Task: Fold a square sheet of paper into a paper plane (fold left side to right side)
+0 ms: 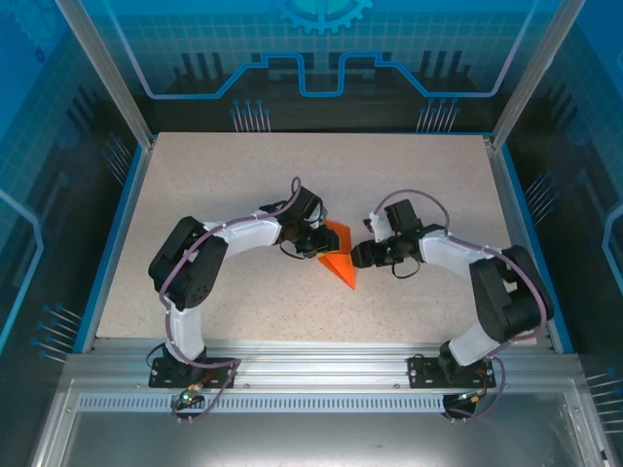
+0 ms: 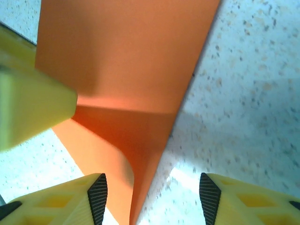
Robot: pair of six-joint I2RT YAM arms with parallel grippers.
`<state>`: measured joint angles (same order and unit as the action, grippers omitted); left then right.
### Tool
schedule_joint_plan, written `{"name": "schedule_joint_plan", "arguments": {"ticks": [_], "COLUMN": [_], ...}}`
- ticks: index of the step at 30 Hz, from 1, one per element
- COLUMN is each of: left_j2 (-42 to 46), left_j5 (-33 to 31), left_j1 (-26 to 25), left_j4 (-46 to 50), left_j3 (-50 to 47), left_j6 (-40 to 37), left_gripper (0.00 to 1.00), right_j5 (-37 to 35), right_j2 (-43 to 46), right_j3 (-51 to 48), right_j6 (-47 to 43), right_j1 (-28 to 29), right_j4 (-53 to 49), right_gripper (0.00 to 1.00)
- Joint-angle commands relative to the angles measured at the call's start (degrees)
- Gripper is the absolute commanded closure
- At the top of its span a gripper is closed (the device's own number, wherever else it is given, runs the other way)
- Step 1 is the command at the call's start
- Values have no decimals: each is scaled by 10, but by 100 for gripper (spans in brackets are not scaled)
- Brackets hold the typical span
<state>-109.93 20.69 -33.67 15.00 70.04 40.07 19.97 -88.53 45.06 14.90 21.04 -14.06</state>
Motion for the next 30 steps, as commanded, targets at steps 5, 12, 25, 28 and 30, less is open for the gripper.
{"name": "schedule_joint_plan", "arguments": {"ticks": [5, 12, 25, 28, 30], "left_j2": [-4, -1, 12, 12, 11], "left_j5": [-9, -14, -26, -27, -27], "left_j1": [-3, -4, -14, -14, -14], "left_j4": [14, 23, 41, 40, 40], "left_j3": [11, 9, 12, 14, 15], "left_j6": [19, 28, 33, 37, 40], "left_gripper": [76, 78, 79, 80, 81], "right_j5": [-130, -214, -299, -302, -305], "right_j2": [95, 117, 56, 56, 55], "right_j3": [-67, -102, -82, -86, -90], "right_j6": [-28, -38, -30, -32, -38], "right_j1": [101, 192, 237, 238, 241], "right_j4": [46, 100, 134, 149, 159], "right_gripper": [39, 39, 43, 43, 44]}}
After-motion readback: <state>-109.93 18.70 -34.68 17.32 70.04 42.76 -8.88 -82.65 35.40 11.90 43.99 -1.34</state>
